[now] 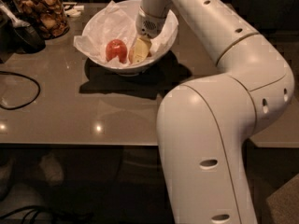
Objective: Pick apple from white bowl
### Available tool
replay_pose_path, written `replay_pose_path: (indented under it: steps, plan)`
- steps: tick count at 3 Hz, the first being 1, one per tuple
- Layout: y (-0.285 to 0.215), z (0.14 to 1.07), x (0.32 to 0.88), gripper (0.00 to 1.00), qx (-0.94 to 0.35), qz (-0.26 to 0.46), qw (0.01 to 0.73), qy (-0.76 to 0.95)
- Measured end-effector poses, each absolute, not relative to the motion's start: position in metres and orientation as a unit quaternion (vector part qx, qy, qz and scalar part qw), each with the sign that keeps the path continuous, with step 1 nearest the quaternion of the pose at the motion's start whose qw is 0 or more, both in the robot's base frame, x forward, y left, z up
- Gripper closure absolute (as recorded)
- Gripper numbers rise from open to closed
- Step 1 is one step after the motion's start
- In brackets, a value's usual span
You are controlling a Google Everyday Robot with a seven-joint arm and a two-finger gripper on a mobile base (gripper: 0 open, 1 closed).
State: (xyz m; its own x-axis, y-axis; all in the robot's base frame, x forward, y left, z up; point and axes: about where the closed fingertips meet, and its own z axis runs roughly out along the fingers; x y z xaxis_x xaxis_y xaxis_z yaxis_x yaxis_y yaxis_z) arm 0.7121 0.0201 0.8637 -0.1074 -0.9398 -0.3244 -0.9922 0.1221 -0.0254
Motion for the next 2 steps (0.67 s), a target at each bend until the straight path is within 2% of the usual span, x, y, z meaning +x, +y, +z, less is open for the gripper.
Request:
replay_pose_path:
  steps: [1,2]
  plan:
    - [0.0214,0.8473,0.7135,0.28,-0.656,0.104,0.119,0.738]
    - [0.0215,0.8471,0.7135,0.46,-0.656,0.104,0.119,0.738]
